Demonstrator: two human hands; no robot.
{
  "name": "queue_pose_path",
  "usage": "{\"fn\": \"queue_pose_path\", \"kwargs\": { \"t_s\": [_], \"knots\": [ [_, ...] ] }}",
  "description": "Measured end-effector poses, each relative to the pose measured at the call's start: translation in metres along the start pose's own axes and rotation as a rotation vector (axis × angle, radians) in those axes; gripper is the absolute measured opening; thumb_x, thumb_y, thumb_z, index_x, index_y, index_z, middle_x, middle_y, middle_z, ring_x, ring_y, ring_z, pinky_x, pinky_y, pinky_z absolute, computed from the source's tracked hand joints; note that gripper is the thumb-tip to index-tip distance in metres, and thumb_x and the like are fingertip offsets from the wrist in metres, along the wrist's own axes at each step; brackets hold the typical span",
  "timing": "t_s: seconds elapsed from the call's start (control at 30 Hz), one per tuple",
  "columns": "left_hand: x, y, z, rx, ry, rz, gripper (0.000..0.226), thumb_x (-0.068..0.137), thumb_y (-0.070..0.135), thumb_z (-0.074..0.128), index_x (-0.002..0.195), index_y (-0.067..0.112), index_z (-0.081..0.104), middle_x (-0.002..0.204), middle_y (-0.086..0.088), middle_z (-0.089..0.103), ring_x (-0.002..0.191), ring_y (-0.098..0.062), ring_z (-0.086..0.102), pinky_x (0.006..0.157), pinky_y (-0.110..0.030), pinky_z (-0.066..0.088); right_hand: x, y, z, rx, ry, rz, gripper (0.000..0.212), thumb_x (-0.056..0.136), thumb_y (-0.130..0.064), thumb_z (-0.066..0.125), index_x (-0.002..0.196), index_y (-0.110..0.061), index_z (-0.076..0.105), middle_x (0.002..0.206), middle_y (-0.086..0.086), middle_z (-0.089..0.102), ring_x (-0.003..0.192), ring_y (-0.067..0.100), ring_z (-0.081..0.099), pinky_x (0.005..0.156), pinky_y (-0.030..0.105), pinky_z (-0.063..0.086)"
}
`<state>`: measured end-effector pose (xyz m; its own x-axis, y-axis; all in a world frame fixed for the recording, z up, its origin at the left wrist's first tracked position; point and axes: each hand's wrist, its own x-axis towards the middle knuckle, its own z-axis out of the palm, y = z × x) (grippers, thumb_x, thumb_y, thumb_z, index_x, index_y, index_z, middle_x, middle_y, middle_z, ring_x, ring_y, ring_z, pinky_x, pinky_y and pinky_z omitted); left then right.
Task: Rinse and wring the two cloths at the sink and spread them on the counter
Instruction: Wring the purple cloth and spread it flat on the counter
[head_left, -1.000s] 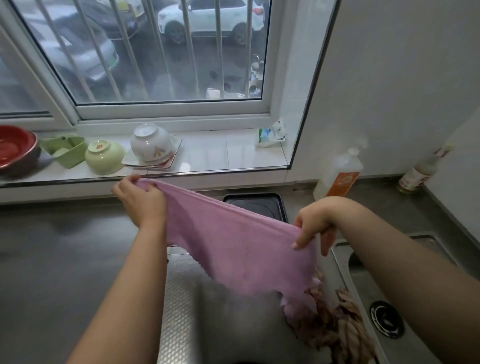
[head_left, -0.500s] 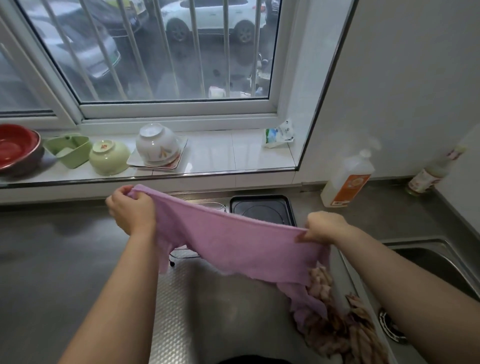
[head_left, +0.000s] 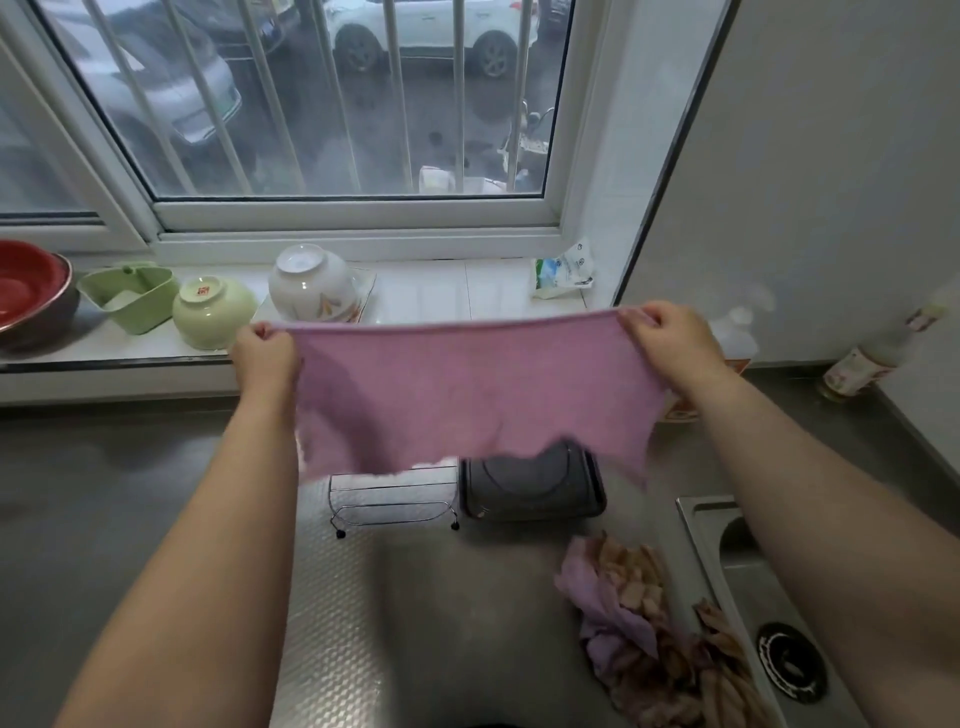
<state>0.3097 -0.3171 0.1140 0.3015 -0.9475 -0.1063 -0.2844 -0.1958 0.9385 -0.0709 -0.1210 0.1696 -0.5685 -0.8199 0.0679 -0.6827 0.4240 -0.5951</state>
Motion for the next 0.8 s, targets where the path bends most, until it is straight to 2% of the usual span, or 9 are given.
{"fn": "queue_pose_path", "kwargs": {
  "t_s": [0.1, 0.2, 0.3, 0.37, 0.47, 0.53, 0.6, 0.7, 0.8],
  "knots": [
    [-0.010, 0.039, 0.001, -0.235, -0.002, 0.073, 0.011, 0.080, 0.013, 0.044, 0.078, 0.021, 0.050, 0.076, 0.003, 0.048, 0.073, -0.015, 0.044, 0.063, -0.025, 0.039, 0.003, -0.009, -0.009, -0.060, 0.239, -0.135, 0.040, 0.098, -0.052, 0.039, 0.093, -0.019, 0.062, 0.082, 0.003, 0.059, 0.074, 0.023, 0.052, 0.056, 0.028, 0.034],
    [-0.012, 0.036, -0.005, -0.248, -0.020, 0.190, 0.016, 0.086, 0.013, 0.046, 0.076, 0.025, 0.046, 0.076, 0.007, 0.045, 0.071, -0.009, 0.041, 0.064, -0.019, 0.037, 0.002, 0.003, -0.005, -0.158, 0.299, -0.253, 0.046, 0.099, -0.052, 0.038, 0.095, -0.013, 0.063, 0.083, 0.002, 0.055, 0.072, 0.021, 0.049, 0.052, 0.026, 0.028],
    [-0.015, -0.006, -0.010, -0.137, -0.073, 0.180, 0.016, 0.087, 0.018, 0.053, 0.075, 0.026, 0.045, 0.076, 0.007, 0.044, 0.076, -0.013, 0.041, 0.064, -0.019, 0.036, -0.002, 0.032, 0.015, -0.279, 0.161, -0.334, 0.052, 0.095, -0.051, 0.035, 0.096, -0.010, 0.066, 0.088, 0.010, 0.057, 0.077, 0.029, 0.053, 0.059, 0.030, 0.031],
    [-0.021, -0.050, -0.012, 0.048, -0.109, 0.162, 0.013, 0.076, 0.031, 0.058, 0.073, 0.024, 0.047, 0.078, 0.002, 0.047, 0.080, -0.025, 0.046, 0.073, -0.032, 0.042, -0.011, 0.059, 0.036, -0.385, 0.016, -0.353, 0.045, 0.096, -0.047, 0.042, 0.104, -0.012, 0.069, 0.096, 0.012, 0.061, 0.089, 0.032, 0.057, 0.063, 0.033, 0.038],
    [-0.039, -0.120, -0.014, 0.346, -0.189, 0.073, 0.032, 0.066, 0.044, 0.054, 0.081, 0.015, 0.055, 0.093, -0.016, 0.055, 0.098, -0.038, 0.051, 0.089, -0.047, 0.042, -0.041, 0.099, 0.071, -0.501, -0.173, -0.242, 0.033, 0.097, -0.041, 0.047, 0.121, -0.026, 0.065, 0.112, 0.003, 0.058, 0.106, 0.023, 0.052, 0.071, 0.033, 0.043],
    [-0.055, -0.158, -0.015, 0.474, -0.242, 0.030, 0.043, 0.068, 0.047, 0.049, 0.085, 0.008, 0.060, 0.096, -0.024, 0.057, 0.100, -0.041, 0.050, 0.090, -0.046, 0.038, -0.067, 0.119, 0.092, -0.544, -0.326, -0.125, 0.035, 0.098, -0.037, 0.044, 0.131, -0.034, 0.056, 0.124, -0.001, 0.053, 0.114, 0.019, 0.046, 0.078, 0.033, 0.043],
    [-0.071, -0.187, -0.015, 0.544, -0.271, 0.001, 0.051, 0.073, 0.046, 0.046, 0.092, 0.002, 0.064, 0.100, -0.029, 0.057, 0.105, -0.045, 0.048, 0.094, -0.046, 0.033, -0.089, 0.134, 0.109, -0.532, -0.433, -0.008, 0.039, 0.098, -0.034, 0.045, 0.136, -0.035, 0.050, 0.133, 0.000, 0.048, 0.120, 0.021, 0.044, 0.089, 0.035, 0.043],
    [-0.090, -0.203, -0.019, 0.552, -0.198, 0.032, 0.043, 0.083, 0.029, 0.044, 0.102, -0.006, 0.061, 0.108, -0.031, 0.053, 0.110, -0.044, 0.042, 0.099, -0.046, 0.028, -0.114, 0.146, 0.127, -0.277, -0.357, 0.133, 0.038, 0.094, -0.019, 0.053, 0.132, -0.022, 0.058, 0.134, 0.007, 0.050, 0.116, 0.030, 0.051, 0.092, 0.035, 0.041],
    [-0.108, -0.204, -0.023, 0.565, -0.066, 0.170, 0.034, 0.080, 0.015, 0.040, 0.098, -0.007, 0.057, 0.106, -0.030, 0.051, 0.103, -0.046, 0.042, 0.091, -0.051, 0.032, -0.138, 0.143, 0.138, -0.095, -0.102, 0.174, 0.039, 0.092, 0.001, 0.047, 0.127, -0.010, 0.062, 0.134, 0.013, 0.052, 0.107, 0.037, 0.057, 0.085, 0.041, 0.046]
  ]
}}
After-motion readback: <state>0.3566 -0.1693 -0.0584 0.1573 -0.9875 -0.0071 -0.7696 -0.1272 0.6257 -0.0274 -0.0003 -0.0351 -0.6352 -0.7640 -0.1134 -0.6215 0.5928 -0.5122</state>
